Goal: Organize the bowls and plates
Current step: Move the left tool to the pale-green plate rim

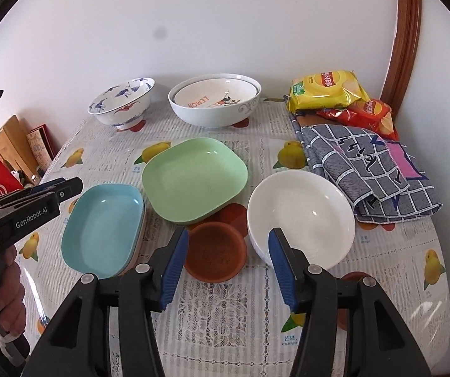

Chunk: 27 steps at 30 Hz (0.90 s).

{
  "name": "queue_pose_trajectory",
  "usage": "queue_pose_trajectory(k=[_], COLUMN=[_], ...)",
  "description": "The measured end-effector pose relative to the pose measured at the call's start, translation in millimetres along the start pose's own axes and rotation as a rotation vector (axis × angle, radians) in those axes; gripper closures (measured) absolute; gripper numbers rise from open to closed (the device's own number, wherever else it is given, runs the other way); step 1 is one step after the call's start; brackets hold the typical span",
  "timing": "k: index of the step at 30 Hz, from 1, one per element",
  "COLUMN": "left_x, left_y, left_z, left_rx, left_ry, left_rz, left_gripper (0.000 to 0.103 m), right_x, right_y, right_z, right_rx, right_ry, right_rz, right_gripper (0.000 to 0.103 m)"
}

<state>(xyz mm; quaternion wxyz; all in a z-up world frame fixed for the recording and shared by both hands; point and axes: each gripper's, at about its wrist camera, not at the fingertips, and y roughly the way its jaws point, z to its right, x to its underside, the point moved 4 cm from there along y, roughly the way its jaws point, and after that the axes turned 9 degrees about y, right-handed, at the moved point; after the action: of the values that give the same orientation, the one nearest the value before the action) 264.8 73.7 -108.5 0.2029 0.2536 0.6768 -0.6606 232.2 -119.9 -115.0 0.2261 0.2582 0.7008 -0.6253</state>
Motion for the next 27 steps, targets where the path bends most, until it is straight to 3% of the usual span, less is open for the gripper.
queue_pose_trajectory(k=[7, 10, 15, 27], left_x=[-13.1, -18.5, -28.8, -44.5], left_y=[6.8, 8.6, 15.9, 57.0], left_z=[9.4, 14.0, 14.7, 5.7], left_rx=[0.006, 0.006, -0.005, -0.008], left_ry=[0.008, 0.023, 0.033, 0.005], left_rz=[-0.006, 0.004, 0.007, -0.04], left_gripper=[0.077, 0.077, 0.056, 0.055], right_x=[-23.3, -36.2, -59.1, -90.2], right_y=[3.7, 9.1, 15.8, 67.1], right_z=[2.9, 4.5, 3.1, -7.3], right_rx=[-0.002, -0.001, -0.021, -0.036], right_ry=[-0.005, -0.002, -0.009, -0.041], right_rz=[0.034, 0.039, 0.057, 0.025], right_gripper=[0.049, 0.044, 0.044, 0.044])
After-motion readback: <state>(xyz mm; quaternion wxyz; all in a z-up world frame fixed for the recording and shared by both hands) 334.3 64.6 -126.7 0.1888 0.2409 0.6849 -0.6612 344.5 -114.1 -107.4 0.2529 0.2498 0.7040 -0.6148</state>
